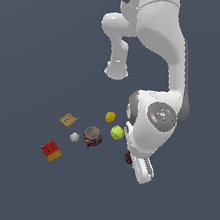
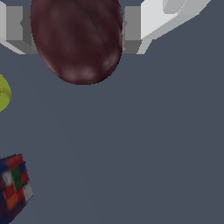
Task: Pick up a designated object from a clutter of objects.
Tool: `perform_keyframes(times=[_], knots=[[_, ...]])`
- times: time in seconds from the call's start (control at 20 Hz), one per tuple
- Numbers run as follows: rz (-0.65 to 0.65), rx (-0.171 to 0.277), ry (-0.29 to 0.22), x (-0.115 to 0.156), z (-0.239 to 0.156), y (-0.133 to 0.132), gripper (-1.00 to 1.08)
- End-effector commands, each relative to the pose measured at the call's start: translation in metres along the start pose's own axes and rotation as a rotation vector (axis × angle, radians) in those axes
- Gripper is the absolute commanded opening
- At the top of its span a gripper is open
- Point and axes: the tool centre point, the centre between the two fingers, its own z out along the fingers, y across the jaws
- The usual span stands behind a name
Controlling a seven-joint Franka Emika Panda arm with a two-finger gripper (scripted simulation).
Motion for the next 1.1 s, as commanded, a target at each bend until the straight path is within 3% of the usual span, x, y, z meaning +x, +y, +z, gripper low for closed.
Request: perform_keyframes(times=[0.0,1.05], knots=[[0.001,0.002,0.000,0.016,-0.020,0.013,-1.00],[0.002,0.003,-0.004,0.168,-0.205,0.134,-1.00]])
